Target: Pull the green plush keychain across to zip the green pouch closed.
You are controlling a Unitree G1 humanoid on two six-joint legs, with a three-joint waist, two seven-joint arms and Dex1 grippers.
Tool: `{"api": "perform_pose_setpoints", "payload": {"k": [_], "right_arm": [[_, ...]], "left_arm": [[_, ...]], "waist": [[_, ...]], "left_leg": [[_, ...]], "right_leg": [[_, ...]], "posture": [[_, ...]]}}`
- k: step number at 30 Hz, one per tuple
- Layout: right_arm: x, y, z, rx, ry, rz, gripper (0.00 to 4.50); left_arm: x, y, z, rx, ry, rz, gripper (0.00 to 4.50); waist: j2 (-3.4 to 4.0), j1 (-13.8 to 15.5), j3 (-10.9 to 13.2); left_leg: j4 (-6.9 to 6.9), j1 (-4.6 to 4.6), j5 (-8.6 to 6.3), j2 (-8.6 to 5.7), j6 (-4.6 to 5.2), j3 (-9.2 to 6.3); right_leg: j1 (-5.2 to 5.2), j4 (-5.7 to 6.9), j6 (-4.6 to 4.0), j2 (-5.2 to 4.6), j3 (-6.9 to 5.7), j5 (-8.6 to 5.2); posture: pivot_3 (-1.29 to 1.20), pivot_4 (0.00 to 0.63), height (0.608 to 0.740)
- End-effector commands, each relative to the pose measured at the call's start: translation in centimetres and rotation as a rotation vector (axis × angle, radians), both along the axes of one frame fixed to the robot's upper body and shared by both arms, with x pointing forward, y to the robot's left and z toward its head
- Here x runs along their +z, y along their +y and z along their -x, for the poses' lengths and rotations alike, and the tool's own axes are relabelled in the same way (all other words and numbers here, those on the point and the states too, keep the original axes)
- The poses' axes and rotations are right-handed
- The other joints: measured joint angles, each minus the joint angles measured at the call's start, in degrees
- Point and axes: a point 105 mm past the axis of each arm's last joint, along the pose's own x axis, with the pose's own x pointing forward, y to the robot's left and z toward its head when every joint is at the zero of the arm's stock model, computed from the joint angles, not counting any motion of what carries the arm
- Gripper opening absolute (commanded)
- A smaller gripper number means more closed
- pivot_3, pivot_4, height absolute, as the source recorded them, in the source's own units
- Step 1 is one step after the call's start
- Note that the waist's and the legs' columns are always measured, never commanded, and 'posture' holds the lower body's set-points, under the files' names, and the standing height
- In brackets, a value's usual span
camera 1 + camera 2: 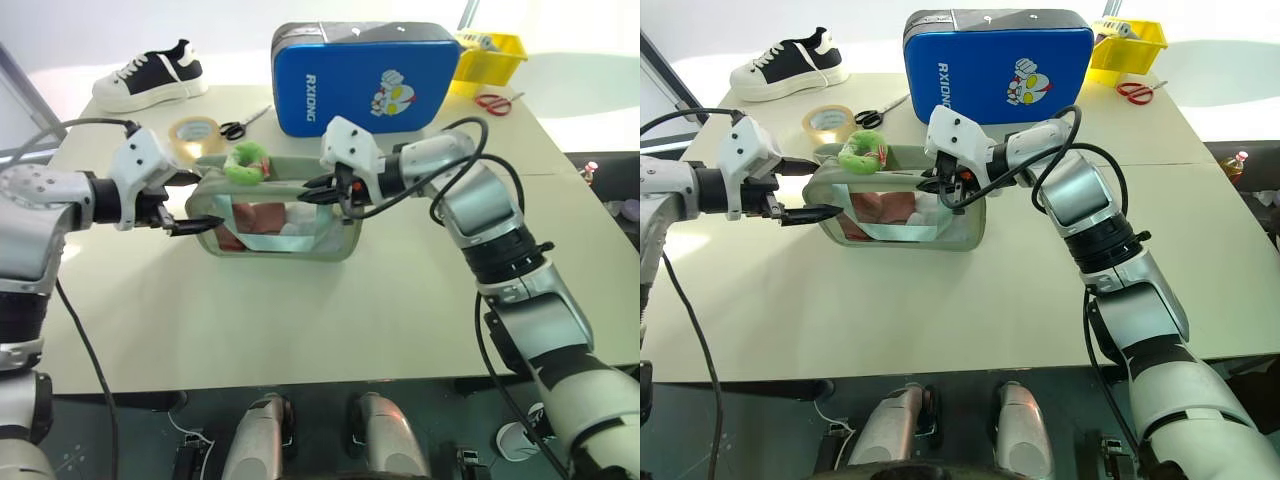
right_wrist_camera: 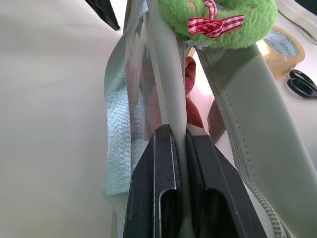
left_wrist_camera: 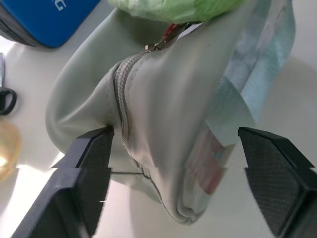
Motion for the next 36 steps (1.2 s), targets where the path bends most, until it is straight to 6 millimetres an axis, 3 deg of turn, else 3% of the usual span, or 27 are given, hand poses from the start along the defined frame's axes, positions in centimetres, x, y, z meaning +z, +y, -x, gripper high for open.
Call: {"api": "perform_pose_setpoints", "payload": {"k": [1, 6, 9, 12, 14, 18, 19, 22, 25, 31, 36], "right_arm": [[1.3, 0.4, 0.2, 0.015, -0.034, -0.017, 0.0], [1.2, 0.4, 0.2, 0.013, -0.028, -0.018, 0.0], [1.3, 0.4, 0.3, 0.015, -0.019, -0.024, 0.0], [1.7, 0.1, 0.3, 0.023, -0.016, -0.026, 1.13], [2.5, -0.3, 0.0, 0.018, -0.024, -0.032, 2.16], [5.8, -0.5, -0.1, 0.039, 0.053, -0.136, 4.2], [6.8, -0.4, 0.4, 0.075, 0.107, -0.174, 4.47], [8.9, 0.3, 1.1, 0.144, 0.207, -0.259, 4.47], [9.8, 2.0, -1.2, 0.021, 0.243, -0.377, 4.47], [8.1, 5.3, -3.9, -0.129, 0.32, -0.416, 4.47], [5.9, 6.3, -4.7, -0.19, 0.371, -0.371, 4.47]], "left_arm": [[1.7, 0.1, 0.0, -0.007, -0.06, 0.006, 2.51], [1.6, 0.1, -0.3, -0.001, -0.069, -0.007, 0.05], [1.6, -0.5, -0.1, -0.021, -0.062, -0.006, 0.05], [1.6, -0.6, 0.0, -0.033, -0.063, -0.014, 0.0], [1.6, -0.5, -0.1, -0.03, -0.065, -0.014, 0.0], [1.8, -0.7, 0.0, -0.039, -0.069, -0.014, 0.0], [1.7, -0.7, -0.1, -0.036, -0.073, -0.017, 0.0], [1.6, -0.7, -0.3, -0.034, -0.076, -0.021, 0.0], [1.8, -0.8, -0.4, -0.033, -0.08, -0.022, 0.0], [1.8, -1.2, -0.5, -0.038, -0.085, -0.023, 0.0], [1.8, -1.5, -0.7, -0.036, -0.093, -0.014, 0.0]], "waist": [[0.0, 0.0, 0.0], [0.0, 0.0, 0.0], [0.0, 0.1, 0.0], [0.0, 0.1, 0.0], [0.01, 0.1, 0.0], [0.02, 0.2, 0.0], [0.03, 0.2, 0.0], [0.03, 0.1, 0.0], [0.02, -0.1, 0.0], [0.02, 0.0, 0.0], [0.02, 0.0, 0.0]], "left_leg": [[0.0, 0.0, 0.0, 0.0, 0.0, 0.0], [0.0, 0.0, 0.0, 0.0, 0.0, 0.01], [0.0, 0.0, 0.0, 0.0, 0.0, 0.01], [0.0, 0.0, 0.0, 0.0, 0.0, 0.01], [0.0, 0.0, 0.0, 0.0, 0.0, 0.01], [0.0, -0.04, 0.0, 0.0, 0.0, 0.01], [0.0, -0.04, 0.0, 0.0, 0.01, 0.01], [0.0, -0.04, 0.0, 0.0, 0.02, 0.0], [-0.01, -0.03, -0.02, 0.0, 0.03, 0.0], [-0.06, -0.06, 0.0, 0.0, -0.04, 0.01], [-0.06, -0.14, 0.14, -0.07, -0.27, 0.01]], "right_leg": [[0.0, 0.0, 0.02, 0.0, 0.0, 0.01], [0.0, 0.0, 0.05, 0.0, 0.0, 0.03], [0.01, -0.01, 0.05, 0.0, 0.0, 0.02], [0.0, -0.01, 0.04, -0.01, 0.0, 0.02], [0.0, -0.01, 0.04, -0.01, 0.0, 0.02], [-0.03, -0.01, 0.02, -0.01, 0.0, 0.01], [-0.03, -0.01, 0.02, -0.01, 0.0, 0.01], [-0.02, -0.01, 0.09, -0.01, 0.0, 0.06], [-0.02, -0.01, 0.1, -0.01, -0.01, 0.07], [-0.05, -0.01, 0.09, -0.02, -0.01, 0.07], [-0.06, -0.05, 0.09, -0.09, -0.01, 0.08]], "posture": [[0.0, 0.15, 0.74], [0.0, 0.15, 0.74], [0.0, 0.15, 0.74], [0.0, 0.15, 0.74], [0.0, 0.15, 0.74], [0.0, 0.15, 0.74], [0.0, 0.15, 0.74], [0.0, 0.15, 0.74], [0.0, 0.15, 0.74], [0.0, 0.15, 0.74], [0.0, 0.15, 0.74]]}}
